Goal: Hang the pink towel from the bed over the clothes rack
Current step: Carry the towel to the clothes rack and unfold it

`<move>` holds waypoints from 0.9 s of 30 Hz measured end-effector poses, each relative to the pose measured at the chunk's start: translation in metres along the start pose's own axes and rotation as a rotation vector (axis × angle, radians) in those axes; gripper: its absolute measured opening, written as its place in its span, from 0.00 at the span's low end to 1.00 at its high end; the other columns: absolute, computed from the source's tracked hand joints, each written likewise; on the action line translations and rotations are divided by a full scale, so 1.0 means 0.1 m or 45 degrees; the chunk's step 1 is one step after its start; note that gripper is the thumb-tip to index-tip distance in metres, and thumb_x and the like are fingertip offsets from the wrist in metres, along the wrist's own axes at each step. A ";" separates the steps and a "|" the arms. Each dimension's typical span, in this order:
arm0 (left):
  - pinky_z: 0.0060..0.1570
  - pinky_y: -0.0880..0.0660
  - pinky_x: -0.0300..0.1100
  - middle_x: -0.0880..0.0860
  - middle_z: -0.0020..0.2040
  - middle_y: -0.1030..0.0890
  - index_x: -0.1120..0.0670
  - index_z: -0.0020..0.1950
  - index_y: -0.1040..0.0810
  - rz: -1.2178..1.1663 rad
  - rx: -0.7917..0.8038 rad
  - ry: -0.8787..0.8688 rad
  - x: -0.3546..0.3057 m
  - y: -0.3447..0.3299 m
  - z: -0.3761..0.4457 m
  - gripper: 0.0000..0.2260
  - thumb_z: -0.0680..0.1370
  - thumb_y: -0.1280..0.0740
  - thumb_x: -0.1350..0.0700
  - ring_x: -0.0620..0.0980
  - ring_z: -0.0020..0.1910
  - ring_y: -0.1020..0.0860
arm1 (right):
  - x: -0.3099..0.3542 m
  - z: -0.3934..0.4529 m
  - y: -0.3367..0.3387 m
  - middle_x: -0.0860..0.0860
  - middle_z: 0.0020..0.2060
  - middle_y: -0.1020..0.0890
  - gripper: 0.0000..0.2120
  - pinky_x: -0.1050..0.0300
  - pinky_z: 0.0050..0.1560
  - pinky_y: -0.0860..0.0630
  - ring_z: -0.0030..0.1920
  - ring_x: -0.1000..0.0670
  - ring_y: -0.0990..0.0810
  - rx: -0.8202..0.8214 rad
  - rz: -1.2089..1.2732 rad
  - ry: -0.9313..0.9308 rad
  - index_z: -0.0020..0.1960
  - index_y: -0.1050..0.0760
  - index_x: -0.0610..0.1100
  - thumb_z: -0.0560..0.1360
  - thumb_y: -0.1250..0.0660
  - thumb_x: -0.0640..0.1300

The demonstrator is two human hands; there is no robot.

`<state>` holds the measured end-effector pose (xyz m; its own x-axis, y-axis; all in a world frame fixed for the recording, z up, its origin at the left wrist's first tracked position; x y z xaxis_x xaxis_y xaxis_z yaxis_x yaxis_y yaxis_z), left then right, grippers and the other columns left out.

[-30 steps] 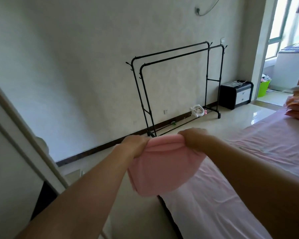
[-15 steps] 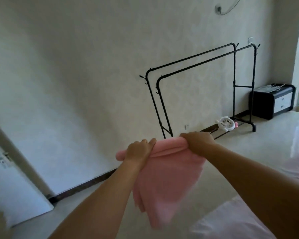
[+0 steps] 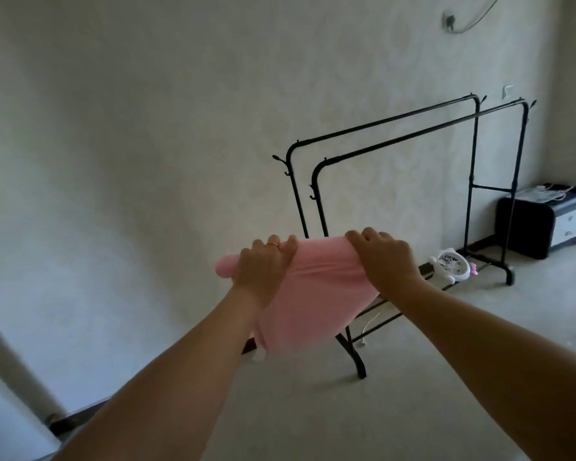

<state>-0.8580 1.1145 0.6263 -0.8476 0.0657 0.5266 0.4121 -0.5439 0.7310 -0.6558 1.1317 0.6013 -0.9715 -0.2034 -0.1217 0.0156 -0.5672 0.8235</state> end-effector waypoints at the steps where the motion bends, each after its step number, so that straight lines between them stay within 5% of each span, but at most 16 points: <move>1: 0.30 0.30 0.45 0.56 0.51 0.24 0.52 0.69 0.36 -0.016 -0.004 -0.013 0.01 -0.14 0.15 0.20 0.78 0.41 0.60 0.55 0.39 0.23 | -0.02 0.13 -0.12 0.51 0.45 0.22 0.20 0.60 0.28 0.30 0.37 0.50 0.21 0.000 -0.030 -0.013 0.62 0.31 0.50 0.73 0.29 0.43; 14: 0.32 0.27 0.45 0.57 0.51 0.23 0.53 0.69 0.35 -0.185 -0.148 -0.255 0.39 -2.18 2.52 0.20 0.77 0.40 0.61 0.57 0.40 0.22 | -0.17 2.22 -1.76 0.52 0.46 0.22 0.20 0.58 0.29 0.35 0.40 0.49 0.19 0.077 -0.275 -0.309 0.61 0.30 0.52 0.72 0.29 0.42; 22: 0.31 0.24 0.46 0.57 0.49 0.21 0.54 0.68 0.34 -0.268 -0.229 -0.443 -0.04 -2.63 3.73 0.24 0.74 0.31 0.57 0.56 0.39 0.21 | -0.80 2.78 -2.22 0.51 0.45 0.22 0.20 0.57 0.27 0.29 0.39 0.49 0.19 0.132 -0.404 -0.486 0.60 0.29 0.51 0.71 0.28 0.43; 27: 0.33 0.28 0.46 0.57 0.54 0.24 0.53 0.70 0.40 -0.401 -0.186 -0.437 -0.51 -2.66 4.29 0.25 0.75 0.34 0.61 0.56 0.42 0.23 | -1.42 3.03 -2.28 0.52 0.50 0.23 0.20 0.56 0.32 0.29 0.47 0.48 0.19 0.142 -0.484 -0.565 0.63 0.32 0.52 0.74 0.34 0.39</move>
<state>-0.7810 1.6146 0.5909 -0.7541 0.5048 0.4200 0.0812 -0.5630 0.8225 -0.5935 1.5315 0.5991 -0.9104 0.3643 -0.1963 -0.3547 -0.4427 0.8235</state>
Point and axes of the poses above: each hand's wrist, its own z-axis towards the middle knuckle, its own y-axis out of the back of the hand, x = y × z, the point moved 5 cm from there along z, towards the middle knuckle
